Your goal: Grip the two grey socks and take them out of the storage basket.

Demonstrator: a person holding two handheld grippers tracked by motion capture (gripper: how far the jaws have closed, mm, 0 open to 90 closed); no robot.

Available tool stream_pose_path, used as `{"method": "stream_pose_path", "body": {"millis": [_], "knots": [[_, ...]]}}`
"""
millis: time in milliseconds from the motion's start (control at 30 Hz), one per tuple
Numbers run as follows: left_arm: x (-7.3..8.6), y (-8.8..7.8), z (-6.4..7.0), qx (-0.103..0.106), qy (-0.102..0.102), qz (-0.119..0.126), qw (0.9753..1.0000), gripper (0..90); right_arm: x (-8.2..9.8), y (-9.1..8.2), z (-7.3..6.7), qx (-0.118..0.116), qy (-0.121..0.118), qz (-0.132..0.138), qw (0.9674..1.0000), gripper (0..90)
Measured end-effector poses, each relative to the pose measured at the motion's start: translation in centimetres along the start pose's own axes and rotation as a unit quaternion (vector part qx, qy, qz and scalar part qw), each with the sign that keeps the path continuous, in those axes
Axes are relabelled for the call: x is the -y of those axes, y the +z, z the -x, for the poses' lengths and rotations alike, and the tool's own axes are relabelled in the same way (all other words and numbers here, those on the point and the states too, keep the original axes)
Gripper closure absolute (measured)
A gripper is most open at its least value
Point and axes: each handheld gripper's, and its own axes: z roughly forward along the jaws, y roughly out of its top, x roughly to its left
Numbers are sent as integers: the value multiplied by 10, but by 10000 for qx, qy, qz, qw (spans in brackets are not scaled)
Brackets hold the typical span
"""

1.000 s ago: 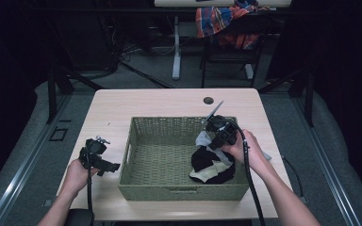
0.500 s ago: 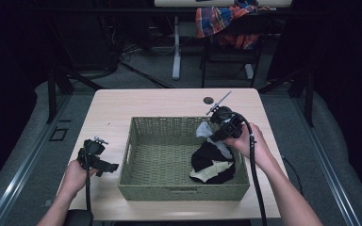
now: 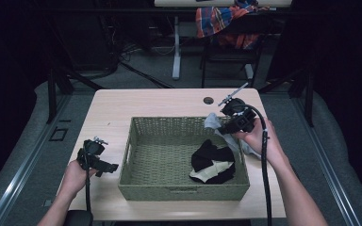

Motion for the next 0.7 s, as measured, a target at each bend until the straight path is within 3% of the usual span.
{"method": "stream_pose_path", "body": {"millis": [400, 700], "knots": [[-3, 1, 2, 4, 62, 8, 10000, 17, 11, -9, 16, 183, 167, 10, 9997, 847], [-4, 1, 3, 26, 65, 34, 10000, 18, 23, -19, 36, 298, 380, 0, 9988, 850]]}}
